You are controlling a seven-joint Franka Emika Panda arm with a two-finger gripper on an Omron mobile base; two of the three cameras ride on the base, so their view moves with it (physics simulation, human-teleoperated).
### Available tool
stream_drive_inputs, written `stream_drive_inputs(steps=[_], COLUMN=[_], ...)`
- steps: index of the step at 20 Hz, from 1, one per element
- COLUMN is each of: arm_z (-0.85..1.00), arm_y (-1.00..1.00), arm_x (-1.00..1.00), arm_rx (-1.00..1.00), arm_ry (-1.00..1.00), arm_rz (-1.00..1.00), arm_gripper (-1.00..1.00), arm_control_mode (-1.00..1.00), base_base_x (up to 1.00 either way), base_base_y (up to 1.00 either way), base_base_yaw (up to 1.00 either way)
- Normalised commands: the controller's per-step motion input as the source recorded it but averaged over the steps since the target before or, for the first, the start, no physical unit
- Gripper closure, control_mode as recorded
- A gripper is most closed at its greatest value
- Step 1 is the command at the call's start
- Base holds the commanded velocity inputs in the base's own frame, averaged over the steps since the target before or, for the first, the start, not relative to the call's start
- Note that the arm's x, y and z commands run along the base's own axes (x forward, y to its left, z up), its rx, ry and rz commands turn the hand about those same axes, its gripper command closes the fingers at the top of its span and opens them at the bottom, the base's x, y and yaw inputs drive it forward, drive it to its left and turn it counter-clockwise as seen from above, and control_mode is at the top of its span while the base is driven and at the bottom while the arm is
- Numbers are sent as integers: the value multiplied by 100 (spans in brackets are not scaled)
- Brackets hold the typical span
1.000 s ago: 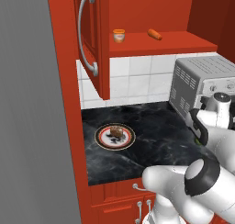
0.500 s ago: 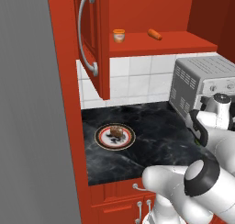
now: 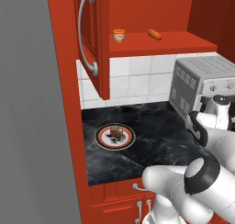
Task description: Pick the avocado and bread from the counter and place them on the plate. Then pick the jam from the cabinet and place it next to the plate. Lastly close the cabinet door.
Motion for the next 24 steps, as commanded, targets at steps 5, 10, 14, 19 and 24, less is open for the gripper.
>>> stream_drive_inputs(steps=[5,10,14,19,24], arm_z=[-14,-15,-17,-14,-13], arm_y=[0,0,0,0,-2], arm_x=[0,2,6,11,14], arm_rx=[0,0,0,0,0], arm_ry=[0,0,0,0,0], arm_rz=[0,0,0,0,0], arm_gripper=[-100,-100,-100,-100,-100], arm_control_mode=[-100,-100,-100,-100,-100], base_base_x=[0,0,0,0,0], base_base_y=[0,0,0,0,0], base_base_yaw=[0,0,0,0,0])
